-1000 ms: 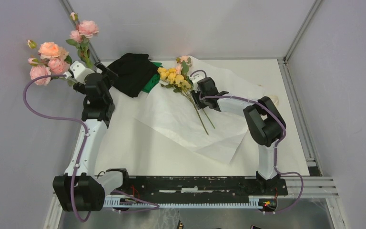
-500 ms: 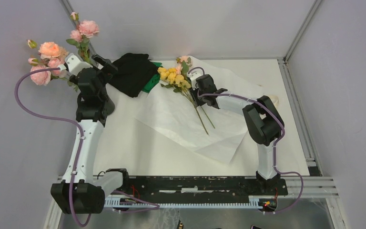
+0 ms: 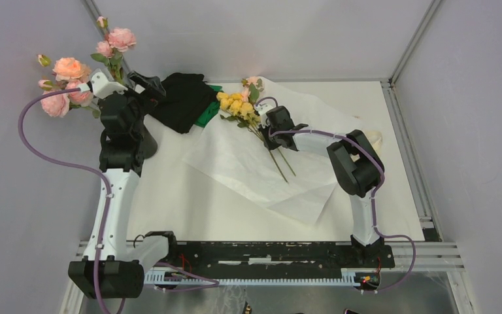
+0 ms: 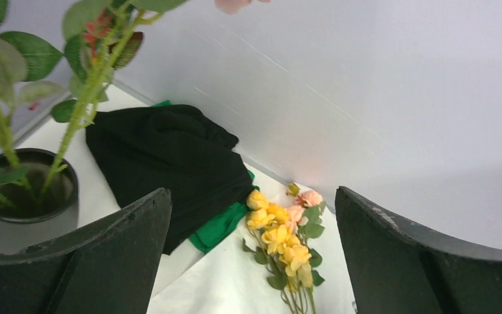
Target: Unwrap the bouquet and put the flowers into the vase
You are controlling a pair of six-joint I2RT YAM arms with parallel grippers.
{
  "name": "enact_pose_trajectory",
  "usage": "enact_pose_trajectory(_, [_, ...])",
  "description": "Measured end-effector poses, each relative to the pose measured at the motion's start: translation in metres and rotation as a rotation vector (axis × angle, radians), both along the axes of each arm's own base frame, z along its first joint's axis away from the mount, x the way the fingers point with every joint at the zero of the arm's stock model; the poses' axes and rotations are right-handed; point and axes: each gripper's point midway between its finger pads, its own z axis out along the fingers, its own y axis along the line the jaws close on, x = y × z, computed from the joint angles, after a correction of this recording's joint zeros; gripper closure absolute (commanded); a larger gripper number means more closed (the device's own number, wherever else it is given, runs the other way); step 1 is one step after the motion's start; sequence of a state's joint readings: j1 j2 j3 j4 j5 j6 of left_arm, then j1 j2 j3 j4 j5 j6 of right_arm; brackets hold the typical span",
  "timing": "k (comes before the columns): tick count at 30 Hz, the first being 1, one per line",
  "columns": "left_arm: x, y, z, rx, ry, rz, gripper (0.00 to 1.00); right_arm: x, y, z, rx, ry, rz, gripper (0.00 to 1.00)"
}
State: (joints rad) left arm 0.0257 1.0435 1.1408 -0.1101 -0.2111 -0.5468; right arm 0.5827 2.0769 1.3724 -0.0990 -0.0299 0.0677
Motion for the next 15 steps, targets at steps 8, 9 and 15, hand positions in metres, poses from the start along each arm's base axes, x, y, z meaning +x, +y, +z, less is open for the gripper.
enact_pose_trajectory(8, [0.023,-0.043,-0.029,-0.027,0.075,-0.176,0.00,0.000,0.000,0.000,0.004,0.001,-0.005,1.00])
enact_pose_trajectory(9, [0.028,-0.050,-0.037,-0.029,0.096,-0.200,0.00,0.000,0.000,0.001,0.003,0.000,-0.007,1.00])
enact_pose_trajectory(15, [0.043,-0.081,-0.077,-0.038,0.205,-0.308,0.00,-0.002,-0.004,0.015,0.000,-0.008,-0.012,1.00])
